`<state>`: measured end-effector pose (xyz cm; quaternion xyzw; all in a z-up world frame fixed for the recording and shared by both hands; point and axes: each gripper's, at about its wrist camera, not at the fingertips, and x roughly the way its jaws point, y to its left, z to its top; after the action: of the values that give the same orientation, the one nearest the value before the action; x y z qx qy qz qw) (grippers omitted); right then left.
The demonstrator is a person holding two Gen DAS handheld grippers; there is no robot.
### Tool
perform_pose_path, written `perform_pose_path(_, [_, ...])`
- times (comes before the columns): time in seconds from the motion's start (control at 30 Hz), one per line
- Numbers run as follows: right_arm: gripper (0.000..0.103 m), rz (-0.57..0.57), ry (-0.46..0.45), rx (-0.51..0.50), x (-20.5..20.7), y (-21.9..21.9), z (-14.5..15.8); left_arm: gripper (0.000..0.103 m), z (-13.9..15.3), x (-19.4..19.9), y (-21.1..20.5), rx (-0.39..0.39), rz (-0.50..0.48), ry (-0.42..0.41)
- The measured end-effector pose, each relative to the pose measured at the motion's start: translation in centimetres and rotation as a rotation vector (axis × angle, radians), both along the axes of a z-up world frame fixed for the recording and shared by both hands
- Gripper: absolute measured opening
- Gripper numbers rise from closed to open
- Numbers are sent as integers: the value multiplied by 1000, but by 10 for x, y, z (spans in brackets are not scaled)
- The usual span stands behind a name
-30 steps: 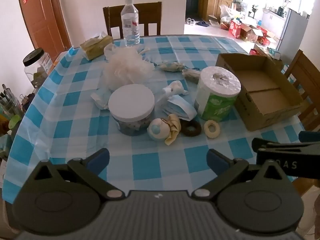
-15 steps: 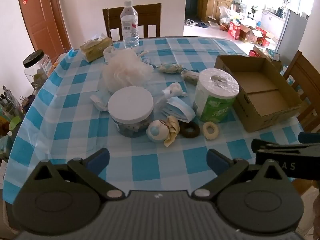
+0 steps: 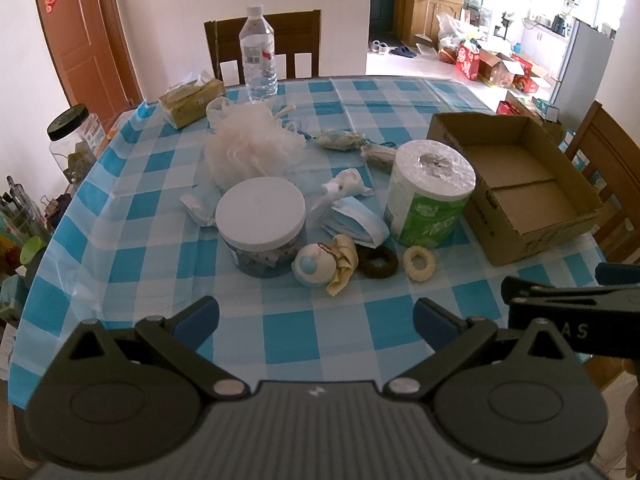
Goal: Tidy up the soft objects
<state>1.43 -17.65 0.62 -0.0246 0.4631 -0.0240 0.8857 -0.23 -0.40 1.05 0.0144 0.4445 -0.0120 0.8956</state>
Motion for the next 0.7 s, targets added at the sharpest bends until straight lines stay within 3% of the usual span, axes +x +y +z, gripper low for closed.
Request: perform_pose_path(0.7, [103,1,-3,-1,0,0,1,102,5,1,1,1,0,-2])
